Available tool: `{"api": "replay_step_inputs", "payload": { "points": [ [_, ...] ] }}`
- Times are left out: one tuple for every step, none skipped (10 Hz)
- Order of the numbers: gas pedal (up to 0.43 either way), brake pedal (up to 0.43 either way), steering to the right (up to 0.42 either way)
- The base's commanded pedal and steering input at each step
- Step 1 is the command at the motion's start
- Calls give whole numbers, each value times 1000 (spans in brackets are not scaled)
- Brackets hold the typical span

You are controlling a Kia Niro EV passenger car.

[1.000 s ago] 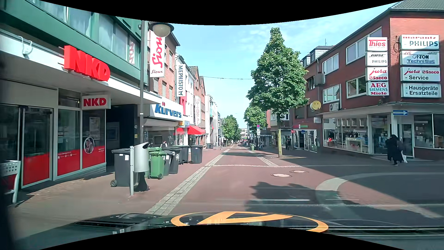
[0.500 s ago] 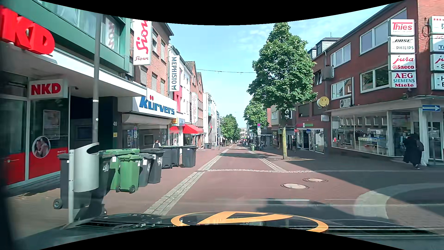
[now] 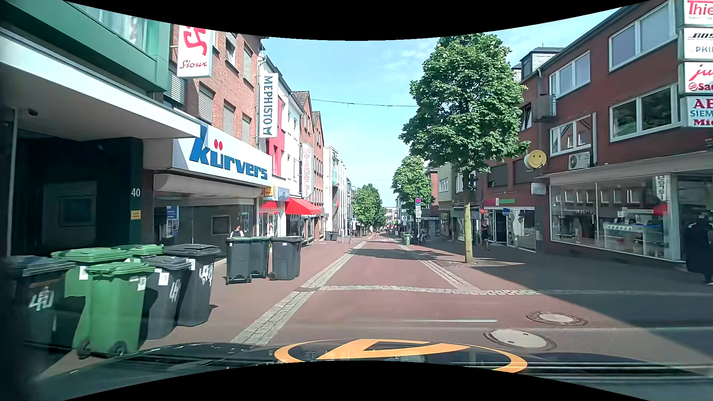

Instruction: Follow the waypoints while adhering to traffic rules and regulations

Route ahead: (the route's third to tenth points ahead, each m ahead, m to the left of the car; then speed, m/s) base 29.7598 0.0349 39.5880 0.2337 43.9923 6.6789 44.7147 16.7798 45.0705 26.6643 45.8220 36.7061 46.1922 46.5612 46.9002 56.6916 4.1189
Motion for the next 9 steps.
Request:
{"api": "replay_step_inputs", "payload": {
  "points": [
    [0, 0, 3],
    [0, 0, 0],
    [0, 0, 0],
    [0, 0, 0],
    [0, 0, 0],
    [0, 0, 0],
    [0, 0, 0],
    [0, 0, 0],
    [0, 0, 0]
  ]
}}
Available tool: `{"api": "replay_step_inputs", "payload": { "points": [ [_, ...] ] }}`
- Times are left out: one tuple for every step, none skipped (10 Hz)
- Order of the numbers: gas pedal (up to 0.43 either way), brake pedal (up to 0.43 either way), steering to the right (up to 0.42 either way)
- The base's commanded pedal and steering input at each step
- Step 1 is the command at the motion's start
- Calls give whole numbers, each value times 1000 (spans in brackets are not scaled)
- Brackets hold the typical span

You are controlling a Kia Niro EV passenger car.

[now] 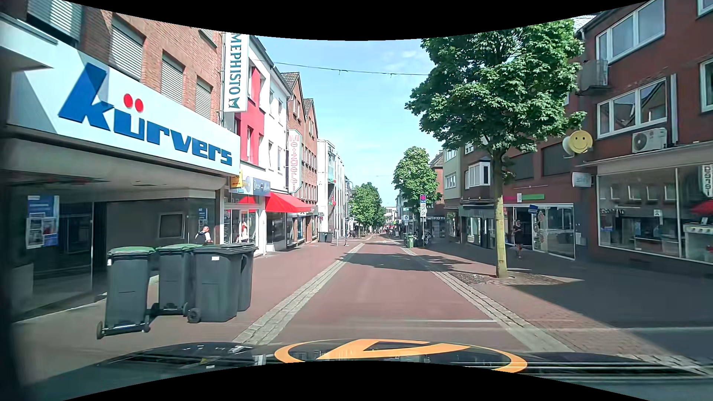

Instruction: Follow the waypoints while adhering to traffic rules and regulations

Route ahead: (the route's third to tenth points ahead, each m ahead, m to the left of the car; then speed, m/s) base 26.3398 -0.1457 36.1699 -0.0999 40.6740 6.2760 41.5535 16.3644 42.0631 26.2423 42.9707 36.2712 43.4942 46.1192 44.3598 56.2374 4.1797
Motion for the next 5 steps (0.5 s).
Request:
{"api": "replay_step_inputs", "payload": {
  "points": [
    [0, 0, 0],
    [0, 0, 0],
    [0, 0, 0],
    [0, 0, 0],
    [0, 0, 0]
  ]
}}
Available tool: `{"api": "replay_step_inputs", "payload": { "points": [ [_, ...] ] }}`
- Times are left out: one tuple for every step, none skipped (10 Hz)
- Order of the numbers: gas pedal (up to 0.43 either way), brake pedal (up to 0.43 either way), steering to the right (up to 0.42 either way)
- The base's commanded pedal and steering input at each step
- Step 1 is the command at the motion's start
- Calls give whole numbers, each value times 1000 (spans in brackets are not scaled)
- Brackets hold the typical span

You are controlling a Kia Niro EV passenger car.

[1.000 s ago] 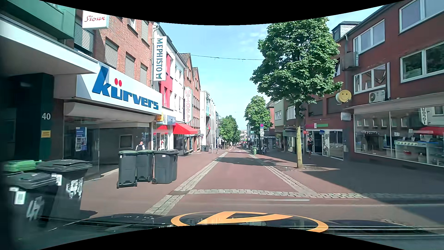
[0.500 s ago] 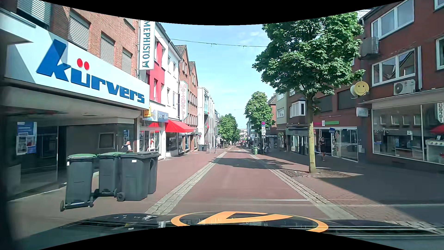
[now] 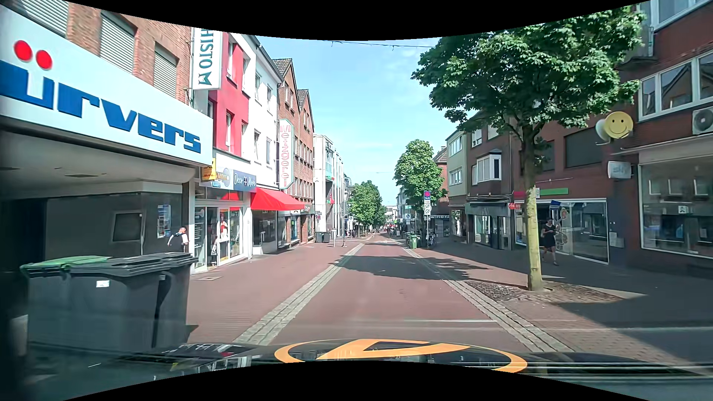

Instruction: Follow the waypoints while adhering to traffic rules and regulations

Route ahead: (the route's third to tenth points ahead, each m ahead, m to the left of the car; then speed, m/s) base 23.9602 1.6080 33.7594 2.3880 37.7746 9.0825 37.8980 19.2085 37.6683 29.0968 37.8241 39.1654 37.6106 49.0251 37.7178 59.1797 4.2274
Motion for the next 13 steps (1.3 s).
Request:
{"api": "replay_step_inputs", "payload": {
  "points": [
    [0, 0, 0],
    [0, 0, 0],
    [0, 0, 0],
    [0, 0, 0],
    [0, 0, 0],
    [0, 0, -4],
    [0, 0, -5],
    [0, 0, -6],
    [0, 0, -6],
    [0, 0, -4],
    [0, 0, 0],
    [0, 0, -1],
    [0, 0, -3]
  ]
}}
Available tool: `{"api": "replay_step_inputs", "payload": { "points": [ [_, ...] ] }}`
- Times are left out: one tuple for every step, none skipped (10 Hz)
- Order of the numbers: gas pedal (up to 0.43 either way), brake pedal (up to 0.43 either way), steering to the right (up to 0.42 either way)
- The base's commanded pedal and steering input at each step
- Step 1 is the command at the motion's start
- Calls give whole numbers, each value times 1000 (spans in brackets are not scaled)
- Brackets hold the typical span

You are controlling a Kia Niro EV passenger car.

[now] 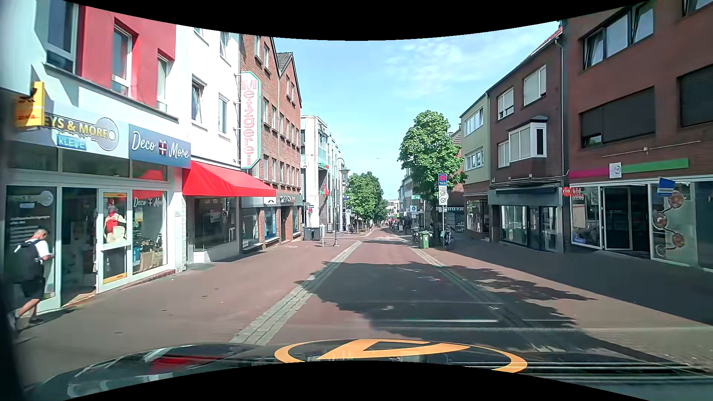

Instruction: Follow the waypoints while adhering to traffic rules and regulations

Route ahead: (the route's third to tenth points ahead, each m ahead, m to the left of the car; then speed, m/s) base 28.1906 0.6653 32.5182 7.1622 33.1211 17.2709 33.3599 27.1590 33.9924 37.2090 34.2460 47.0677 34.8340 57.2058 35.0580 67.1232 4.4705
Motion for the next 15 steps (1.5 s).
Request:
{"api": "replay_step_inputs", "payload": {
  "points": [
    [0, 0, -4],
    [0, 0, -4],
    [0, 0, -3],
    [0, 0, -3],
    [0, 0, -4],
    [0, 0, -4],
    [0, 0, -3],
    [0, 0, -3],
    [0, 0, -3],
    [0, 0, -3],
    [0, 0, -3],
    [0, 0, -3],
    [0, 0, -3],
    [0, 12, -3],
    [0, 12, -3]
  ]
}}
